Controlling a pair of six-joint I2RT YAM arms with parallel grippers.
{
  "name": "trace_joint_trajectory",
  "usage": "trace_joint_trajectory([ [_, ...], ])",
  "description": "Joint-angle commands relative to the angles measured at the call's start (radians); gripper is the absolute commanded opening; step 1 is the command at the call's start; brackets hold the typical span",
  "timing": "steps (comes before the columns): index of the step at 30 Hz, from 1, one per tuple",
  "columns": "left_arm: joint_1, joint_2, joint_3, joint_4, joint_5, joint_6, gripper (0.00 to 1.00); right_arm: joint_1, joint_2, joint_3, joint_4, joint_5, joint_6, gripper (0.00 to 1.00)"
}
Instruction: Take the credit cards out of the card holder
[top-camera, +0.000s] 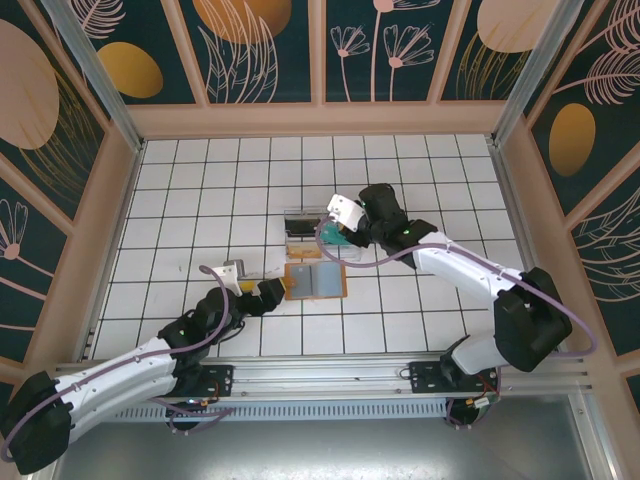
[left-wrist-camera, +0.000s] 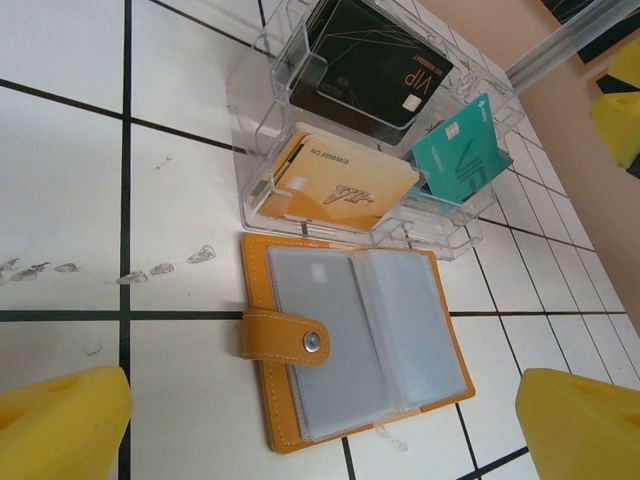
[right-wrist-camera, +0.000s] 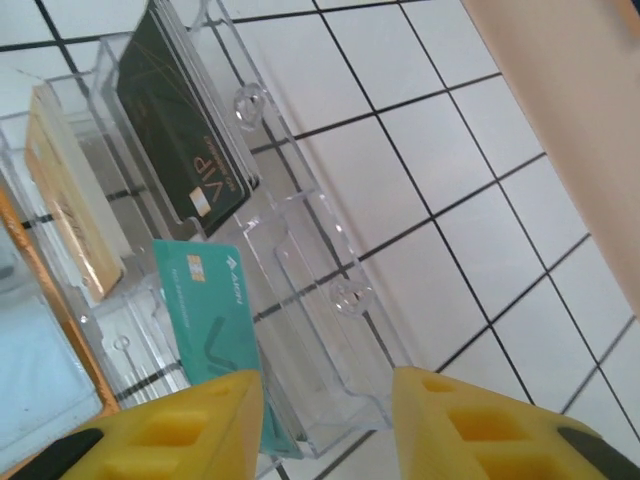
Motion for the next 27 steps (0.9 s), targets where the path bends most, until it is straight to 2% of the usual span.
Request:
trace_joint_trajectory([
  [1,-0.001,0.005,-0.005,-0.011,-0.012,-0.006,0.99,0.001,0.045,0.045,-0.04,-0.099,0.031,0.4],
  [10,-0.001,0.001,-0.007,-0.017,-0.009,-0.007,0.99,-0.015,0.187,0.178,-0.097,-0.139,0.032,0.39],
  [21,-0.001,-0.001,-0.009,-0.017,-0.016,-0.001,0.99,-0.047,0.242,0.231,-0.181,-0.258,0.034,0.42],
  [27,-0.001,-0.001,-0.007,-0.018,-0.016,0.0,0.99,-0.047,0.27,0.241,-0.181,-0.233,0.029,0.43],
])
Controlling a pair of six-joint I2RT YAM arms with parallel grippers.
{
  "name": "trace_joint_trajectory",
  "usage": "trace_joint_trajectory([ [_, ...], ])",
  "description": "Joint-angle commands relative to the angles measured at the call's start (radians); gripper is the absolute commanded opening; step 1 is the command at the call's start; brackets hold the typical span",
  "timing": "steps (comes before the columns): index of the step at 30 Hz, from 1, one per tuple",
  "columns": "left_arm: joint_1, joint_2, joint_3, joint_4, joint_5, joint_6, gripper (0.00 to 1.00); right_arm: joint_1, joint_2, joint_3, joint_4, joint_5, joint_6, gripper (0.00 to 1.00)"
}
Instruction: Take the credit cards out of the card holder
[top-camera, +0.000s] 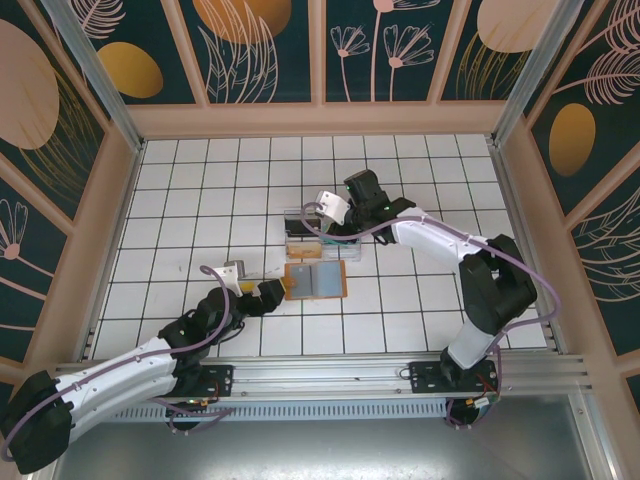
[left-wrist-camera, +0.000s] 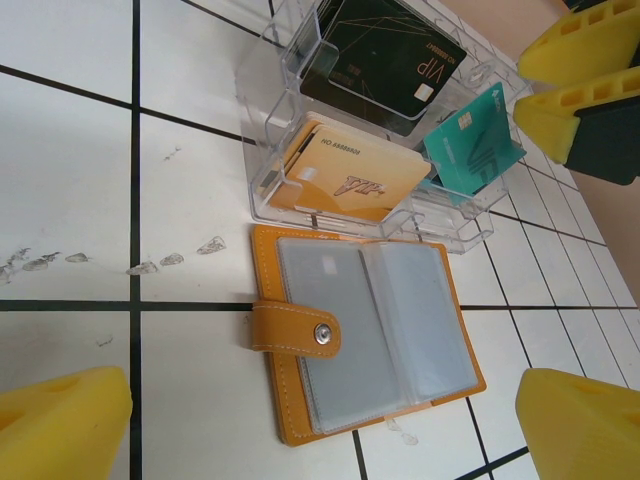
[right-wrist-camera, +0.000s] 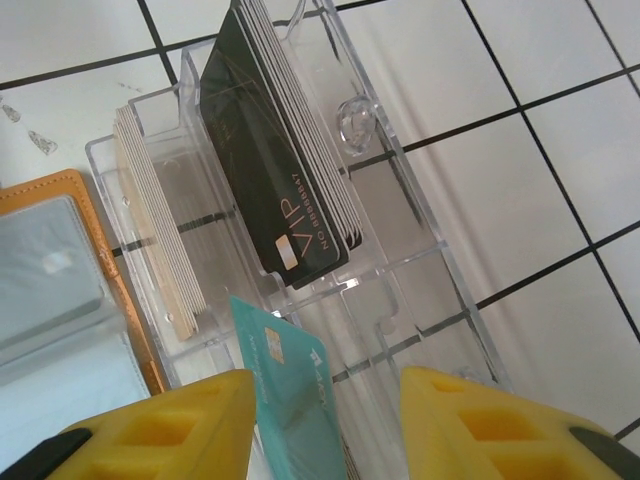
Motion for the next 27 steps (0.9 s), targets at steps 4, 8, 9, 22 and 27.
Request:
trace_joint_trajectory([
  [4,-0.001,-0.004,-0.009,-0.002,-0.017,-0.001,0.99,-0.008,0.034,0.033,-0.019,-0.008,0.009,0.42],
  [8,-0.001,-0.003,-0.01,-0.002,-0.018,0.0,0.99,-0.008,0.04,0.029,-0.008,0.006,0.013,0.42],
  [9,-0.001,-0.001,-0.011,-0.002,-0.019,-0.001,0.99,-0.007,0.04,0.027,-0.006,0.008,0.012,0.42],
  [22,-0.001,-0.003,-0.014,-0.002,-0.021,-0.002,0.99,-0.002,0.013,0.01,-0.012,-0.014,0.012,0.2],
  [27,-0.001,-0.002,-0.014,0.0,-0.021,-0.002,0.99,0.004,0.004,-0.002,-0.016,-0.023,0.008,0.16],
])
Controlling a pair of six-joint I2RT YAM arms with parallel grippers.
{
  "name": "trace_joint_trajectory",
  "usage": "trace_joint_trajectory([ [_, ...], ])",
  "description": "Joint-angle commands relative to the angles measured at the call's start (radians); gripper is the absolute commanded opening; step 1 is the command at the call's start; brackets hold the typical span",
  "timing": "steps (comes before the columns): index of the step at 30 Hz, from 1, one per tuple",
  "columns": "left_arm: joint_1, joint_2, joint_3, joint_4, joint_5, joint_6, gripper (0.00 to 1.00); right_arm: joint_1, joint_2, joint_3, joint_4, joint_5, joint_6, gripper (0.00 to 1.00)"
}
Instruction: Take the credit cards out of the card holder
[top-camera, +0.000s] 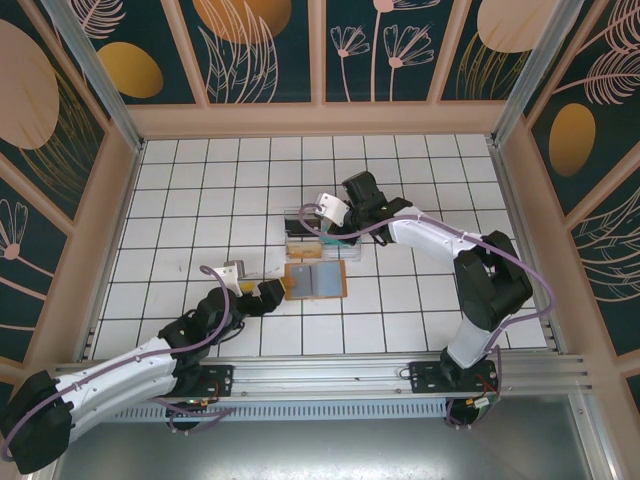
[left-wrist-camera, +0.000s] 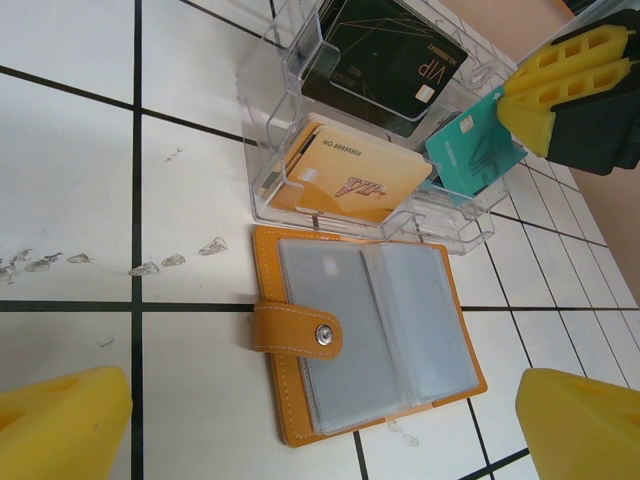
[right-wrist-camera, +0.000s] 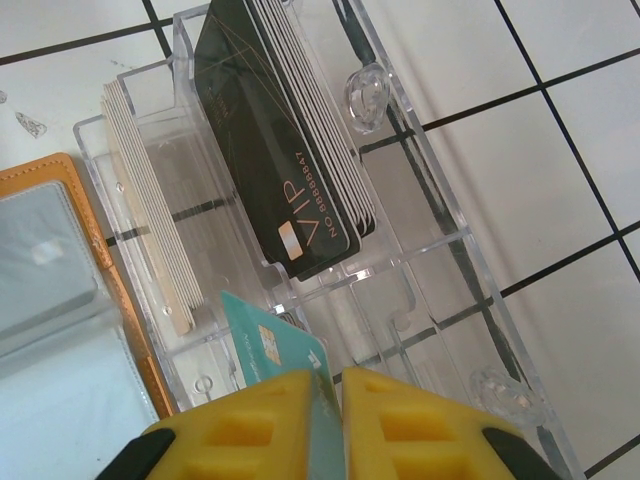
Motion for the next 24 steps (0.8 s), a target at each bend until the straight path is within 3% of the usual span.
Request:
trace_joint_trajectory([
  [1,-0.001,-0.003,-0.014,-0.001,-0.019,-0.002,0.99,0.006,-0.022,-0.006,-0.015,-0.027,0.004,0.16],
  [5,-0.001,-0.003,-0.015,0.0,-0.019,-0.003,0.99,0.01,-0.023,-0.014,0.001,-0.006,0.009,0.17],
  [13,-0.001,-0.01,-0.019,-0.001,-0.02,-0.006,0.99,0.012,-0.019,-0.011,-0.021,-0.018,0.015,0.07],
  [24,-0.001,-0.009,-0.02,0.001,-0.02,-0.005,0.99,0.04,-0.058,-0.048,-0.025,-0.012,0.013,0.09],
])
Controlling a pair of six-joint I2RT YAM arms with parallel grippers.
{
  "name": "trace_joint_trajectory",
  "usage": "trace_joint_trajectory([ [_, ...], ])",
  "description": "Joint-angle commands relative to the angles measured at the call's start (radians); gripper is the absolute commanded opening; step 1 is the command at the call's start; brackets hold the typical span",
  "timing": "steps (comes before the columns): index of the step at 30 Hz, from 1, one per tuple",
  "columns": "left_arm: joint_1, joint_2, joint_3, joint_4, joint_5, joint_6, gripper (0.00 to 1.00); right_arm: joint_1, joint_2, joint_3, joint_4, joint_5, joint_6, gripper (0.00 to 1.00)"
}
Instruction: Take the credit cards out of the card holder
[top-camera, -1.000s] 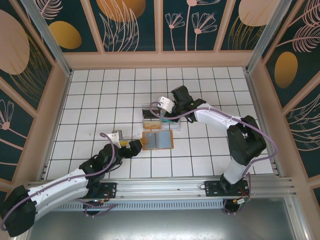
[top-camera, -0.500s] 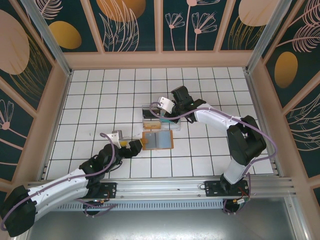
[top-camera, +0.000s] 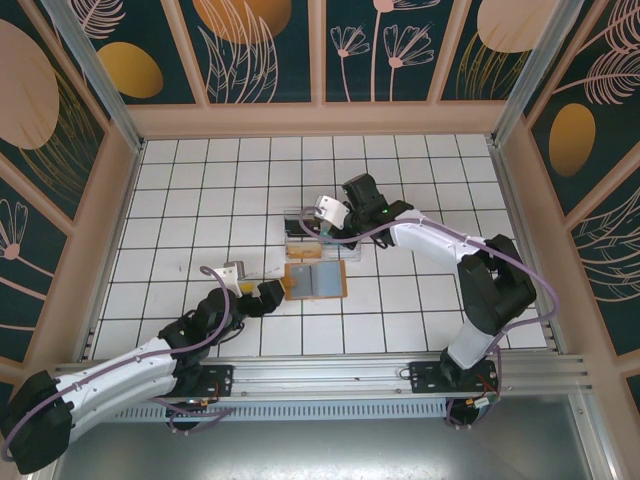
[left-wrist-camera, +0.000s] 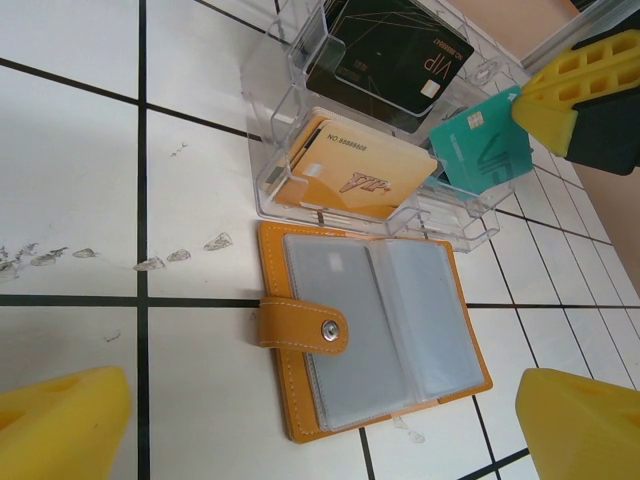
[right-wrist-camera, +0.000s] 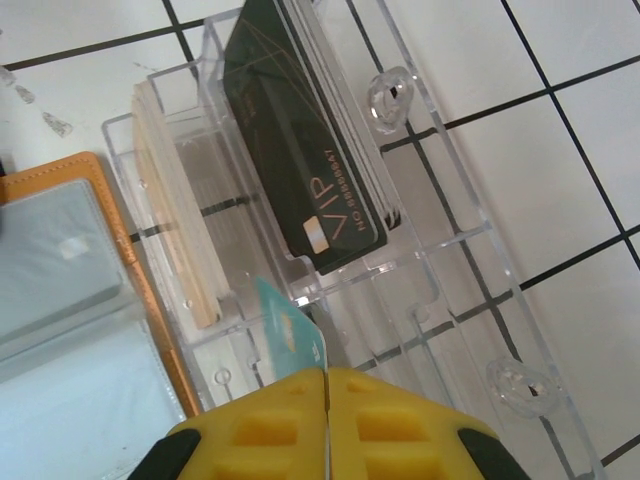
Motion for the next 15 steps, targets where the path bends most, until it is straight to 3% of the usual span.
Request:
trace_joint_trajectory([
  [1,-0.001,-0.008,-0.013,0.001,-0.02,-0.005,0.99,0.021,-0.022,-0.022,-0.026,-0.015,0.005,0.09],
  [7,0.0,-0.009,-0.011,0.0,-0.02,-0.004,0.99,0.031,-0.001,-0.024,-0.022,0.021,0.001,0.11],
  [15,0.0,-0.014,-0.011,-0.003,-0.021,-0.004,0.99,0.033,-0.004,-0.028,-0.008,0.095,-0.025,0.0],
])
